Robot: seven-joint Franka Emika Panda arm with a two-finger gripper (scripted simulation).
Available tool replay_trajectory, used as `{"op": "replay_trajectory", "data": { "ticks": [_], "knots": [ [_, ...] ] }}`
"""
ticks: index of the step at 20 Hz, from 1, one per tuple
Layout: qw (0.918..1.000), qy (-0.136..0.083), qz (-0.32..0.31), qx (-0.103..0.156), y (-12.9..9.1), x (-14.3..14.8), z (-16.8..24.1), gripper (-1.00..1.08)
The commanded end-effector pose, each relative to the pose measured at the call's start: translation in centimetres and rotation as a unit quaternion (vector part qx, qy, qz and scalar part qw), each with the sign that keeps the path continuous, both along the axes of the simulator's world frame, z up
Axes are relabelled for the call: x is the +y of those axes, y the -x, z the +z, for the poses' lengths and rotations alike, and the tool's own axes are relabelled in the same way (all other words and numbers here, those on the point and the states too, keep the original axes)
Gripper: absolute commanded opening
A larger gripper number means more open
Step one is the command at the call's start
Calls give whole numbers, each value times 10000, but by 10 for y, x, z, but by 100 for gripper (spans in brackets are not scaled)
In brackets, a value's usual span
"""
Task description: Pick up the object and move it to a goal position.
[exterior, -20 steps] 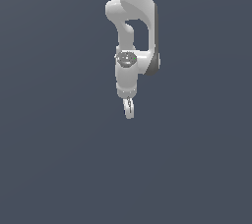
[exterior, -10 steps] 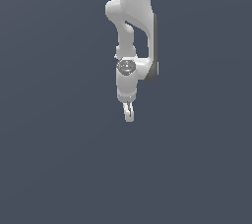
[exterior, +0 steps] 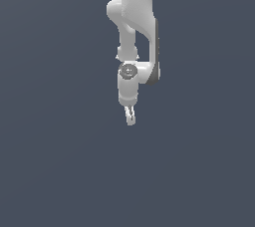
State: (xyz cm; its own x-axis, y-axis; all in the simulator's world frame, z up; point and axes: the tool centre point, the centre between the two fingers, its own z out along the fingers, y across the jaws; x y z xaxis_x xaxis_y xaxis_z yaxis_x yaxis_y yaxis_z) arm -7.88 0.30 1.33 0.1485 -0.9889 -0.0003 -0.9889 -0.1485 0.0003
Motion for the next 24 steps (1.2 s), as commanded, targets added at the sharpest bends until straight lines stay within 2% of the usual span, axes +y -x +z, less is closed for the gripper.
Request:
{"op": "replay_trajectory", "data": {
  "ticks": [1,8,13,19,24],
  "knots": [
    [10000,0,1,-1,0,0,0,-100],
    [10000,0,0,-7,0,0,0,-100],
    [9999,-5,2,-168,-11,5,4,-100],
    [9977,-21,8,-670,-42,20,20,-100],
    [9908,-41,18,-1353,-82,41,47,-100]
  ]
}}
